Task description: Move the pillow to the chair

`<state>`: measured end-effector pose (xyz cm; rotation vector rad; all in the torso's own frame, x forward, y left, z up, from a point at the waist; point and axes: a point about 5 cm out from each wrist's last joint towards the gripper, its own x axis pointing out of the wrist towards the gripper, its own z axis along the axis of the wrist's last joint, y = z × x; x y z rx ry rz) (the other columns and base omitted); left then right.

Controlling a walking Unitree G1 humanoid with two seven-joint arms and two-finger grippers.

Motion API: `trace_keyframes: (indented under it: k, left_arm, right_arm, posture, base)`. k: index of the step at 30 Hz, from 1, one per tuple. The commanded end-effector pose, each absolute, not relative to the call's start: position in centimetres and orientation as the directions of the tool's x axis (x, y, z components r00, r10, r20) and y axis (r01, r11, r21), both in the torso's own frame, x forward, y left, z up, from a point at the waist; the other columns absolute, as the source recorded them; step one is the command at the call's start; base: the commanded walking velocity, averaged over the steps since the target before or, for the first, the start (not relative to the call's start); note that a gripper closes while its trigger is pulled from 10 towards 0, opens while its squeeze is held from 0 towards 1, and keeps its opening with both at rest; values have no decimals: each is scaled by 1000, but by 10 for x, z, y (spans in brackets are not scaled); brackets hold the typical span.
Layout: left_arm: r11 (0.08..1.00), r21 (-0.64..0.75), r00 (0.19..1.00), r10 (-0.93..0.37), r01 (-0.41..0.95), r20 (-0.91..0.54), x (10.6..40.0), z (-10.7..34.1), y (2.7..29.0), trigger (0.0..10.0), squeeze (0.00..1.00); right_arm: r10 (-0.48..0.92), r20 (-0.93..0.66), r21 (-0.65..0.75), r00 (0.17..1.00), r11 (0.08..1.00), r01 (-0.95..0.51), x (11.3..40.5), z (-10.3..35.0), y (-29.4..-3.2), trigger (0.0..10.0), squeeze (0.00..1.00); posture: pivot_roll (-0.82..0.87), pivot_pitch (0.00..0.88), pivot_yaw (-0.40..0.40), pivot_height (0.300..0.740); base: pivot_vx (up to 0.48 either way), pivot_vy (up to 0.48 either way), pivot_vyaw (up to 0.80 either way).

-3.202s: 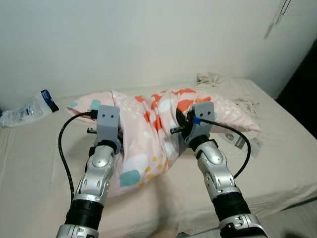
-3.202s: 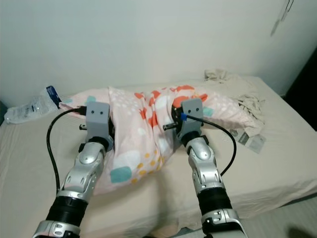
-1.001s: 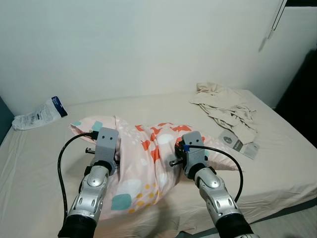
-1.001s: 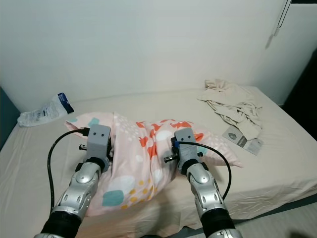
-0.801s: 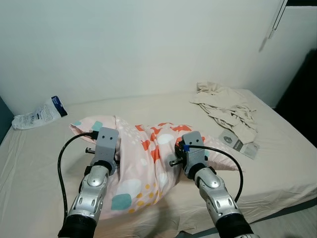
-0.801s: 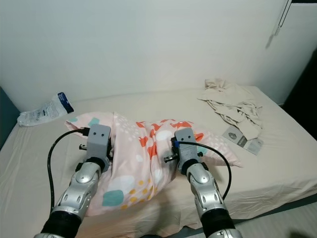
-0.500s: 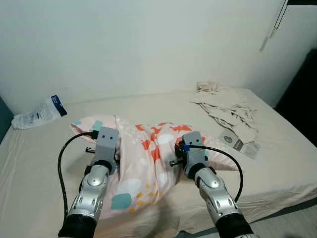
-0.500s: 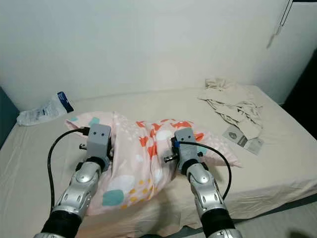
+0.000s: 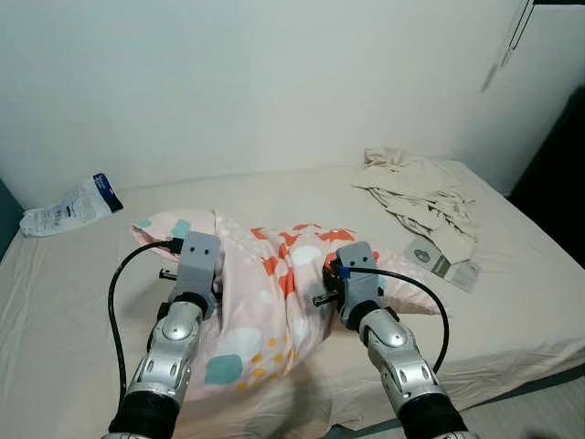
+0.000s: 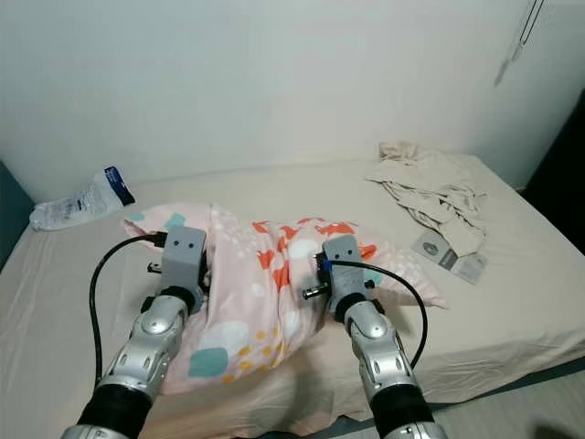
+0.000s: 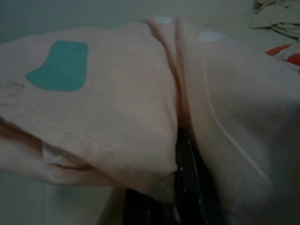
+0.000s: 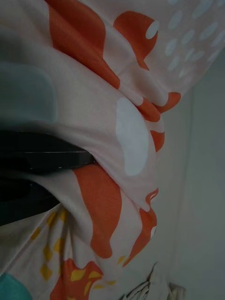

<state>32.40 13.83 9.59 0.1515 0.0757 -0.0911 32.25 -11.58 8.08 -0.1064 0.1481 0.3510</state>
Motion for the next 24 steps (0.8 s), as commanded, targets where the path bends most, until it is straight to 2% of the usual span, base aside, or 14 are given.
trace_keyframes:
  k: [1, 24]
  left_arm:
    - [976, 152, 987, -148, 155, -56, 326, 101, 122, 10000, 0]
    - [977, 149, 987, -147, 154, -56, 325, 100, 122, 10000, 0]
  right_arm:
    - [400, -74, -83, 914, 910, -405, 326, 99, -100, 10000, 0]
    - [403, -72, -85, 912, 909, -408, 326, 101, -100, 10000, 0]
  posture:
    - [-35, 56, -28, 740]
    - [-38, 59, -31, 740]
  base:
    - [0, 0, 0]
    - [0, 0, 0]
